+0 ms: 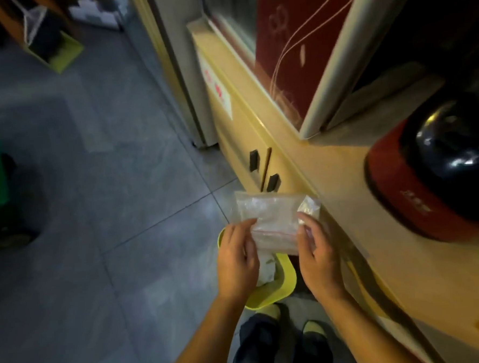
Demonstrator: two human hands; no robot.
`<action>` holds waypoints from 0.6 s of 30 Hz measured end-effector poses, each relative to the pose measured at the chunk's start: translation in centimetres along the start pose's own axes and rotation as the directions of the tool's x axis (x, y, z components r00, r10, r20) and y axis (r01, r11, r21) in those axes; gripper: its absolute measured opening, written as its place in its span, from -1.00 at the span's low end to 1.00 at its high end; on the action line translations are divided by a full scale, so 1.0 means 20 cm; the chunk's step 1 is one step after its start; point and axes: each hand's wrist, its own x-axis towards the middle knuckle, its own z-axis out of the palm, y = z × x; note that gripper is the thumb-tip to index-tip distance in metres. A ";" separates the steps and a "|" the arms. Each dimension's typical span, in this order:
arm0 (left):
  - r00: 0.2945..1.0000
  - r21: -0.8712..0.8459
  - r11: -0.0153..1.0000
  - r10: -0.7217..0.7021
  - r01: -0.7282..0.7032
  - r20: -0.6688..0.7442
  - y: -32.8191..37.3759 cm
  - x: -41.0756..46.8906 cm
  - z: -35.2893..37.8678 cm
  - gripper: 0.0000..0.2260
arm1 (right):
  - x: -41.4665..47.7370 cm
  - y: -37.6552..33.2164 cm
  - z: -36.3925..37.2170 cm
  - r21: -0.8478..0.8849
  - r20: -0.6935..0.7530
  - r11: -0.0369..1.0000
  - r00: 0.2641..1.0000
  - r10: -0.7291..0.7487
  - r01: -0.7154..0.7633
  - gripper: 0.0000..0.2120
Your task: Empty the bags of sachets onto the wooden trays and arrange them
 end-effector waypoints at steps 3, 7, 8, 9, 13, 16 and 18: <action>0.997 0.006 0.997 0.081 -0.081 -0.016 -0.19 0.02 0.07 -0.67 | 0.02 0.14 0.11 -0.034 0.013 0.996 0.996 -0.087 0.088 -0.58; 0.966 0.206 0.943 0.256 -0.260 0.048 -0.53 -0.01 0.22 -0.66 | 0.00 0.40 0.27 -0.268 0.011 0.940 0.976 -0.216 0.211 -0.61; 0.960 0.251 0.926 0.267 -0.280 0.086 -0.63 -0.03 0.26 -0.65 | -0.01 0.49 0.32 -0.353 0.053 0.909 0.975 -0.217 0.222 -0.61; 0.962 0.299 0.916 0.236 -0.267 0.136 -0.73 -0.05 0.31 -0.65 | -0.03 0.58 0.36 -0.448 0.130 0.866 0.975 -0.182 0.222 -0.61; 0.767 0.704 0.678 -0.330 -0.212 0.550 -1.10 -0.20 0.48 -0.39 | -0.13 0.92 0.51 -0.785 0.484 0.561 0.825 0.292 0.262 -0.34; 0.405 0.740 0.619 -0.626 -0.262 0.667 -1.21 -0.25 0.48 -0.45 | -0.16 1.04 0.54 -0.827 0.547 0.492 0.590 0.594 0.271 -0.51; 0.337 0.771 0.610 -0.697 -0.184 0.632 -1.21 -0.22 0.47 -0.60 | -0.15 1.06 0.55 -0.777 0.621 0.591 0.415 0.665 0.215 -0.58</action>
